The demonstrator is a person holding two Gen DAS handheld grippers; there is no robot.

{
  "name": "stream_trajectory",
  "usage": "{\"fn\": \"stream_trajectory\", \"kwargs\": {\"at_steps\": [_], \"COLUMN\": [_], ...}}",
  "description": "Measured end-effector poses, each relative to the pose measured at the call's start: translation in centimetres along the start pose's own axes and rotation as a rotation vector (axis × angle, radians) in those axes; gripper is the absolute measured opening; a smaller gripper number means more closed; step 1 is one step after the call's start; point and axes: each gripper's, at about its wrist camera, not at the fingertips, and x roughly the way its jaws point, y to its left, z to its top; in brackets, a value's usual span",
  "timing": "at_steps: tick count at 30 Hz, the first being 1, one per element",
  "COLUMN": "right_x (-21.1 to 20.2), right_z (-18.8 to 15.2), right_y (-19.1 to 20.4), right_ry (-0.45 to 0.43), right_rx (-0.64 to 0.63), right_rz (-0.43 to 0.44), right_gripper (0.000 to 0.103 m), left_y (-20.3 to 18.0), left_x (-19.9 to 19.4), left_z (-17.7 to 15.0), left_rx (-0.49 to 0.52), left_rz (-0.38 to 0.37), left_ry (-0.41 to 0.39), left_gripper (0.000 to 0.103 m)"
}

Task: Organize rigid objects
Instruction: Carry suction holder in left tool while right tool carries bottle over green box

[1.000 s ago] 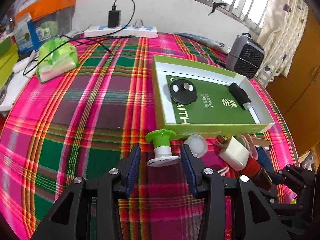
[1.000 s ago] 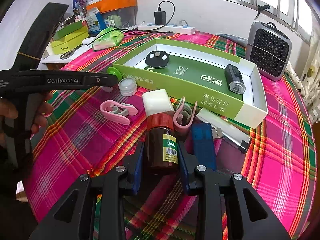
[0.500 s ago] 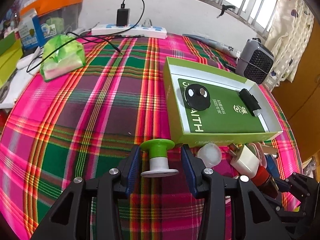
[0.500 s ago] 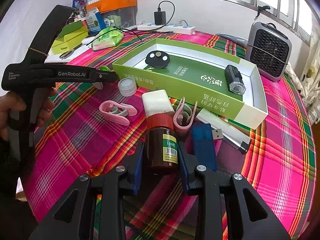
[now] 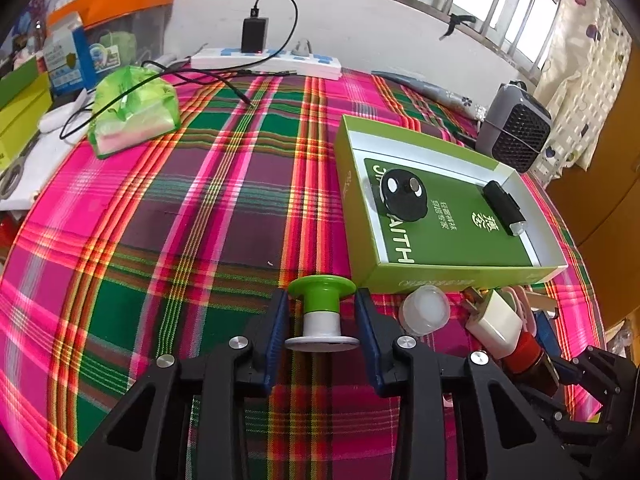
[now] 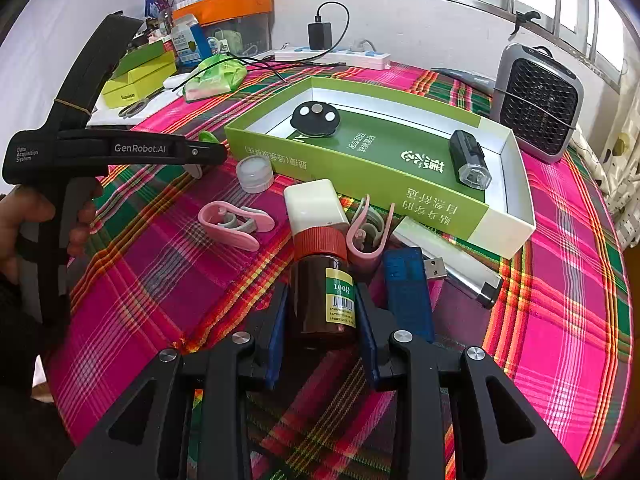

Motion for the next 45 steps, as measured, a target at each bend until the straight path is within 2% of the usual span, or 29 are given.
{"fn": "stream_trajectory", "kwargs": {"at_steps": [14,32,45], "right_x": [0.0,-1.7,-3.3], "right_z": [0.0,0.5,3.9], "right_y": [0.0,-0.3,-2.2], "right_ry": [0.000,-0.047,-0.099], "right_rx": [-0.001,0.014,0.036], "right_rz": [-0.003,0.005,-0.049], "right_gripper": [0.033,0.033,0.033], "left_y": [0.0,-1.4,-3.5], "left_x": [-0.3,-3.7,-3.8], "left_z": [-0.1,0.5,2.6], "left_rx": [0.008,0.049,0.085], "left_rz": [-0.005,-0.027,-0.061], "left_ry": [-0.004,-0.054,-0.069], "left_gripper": [0.033,0.033,0.033]}}
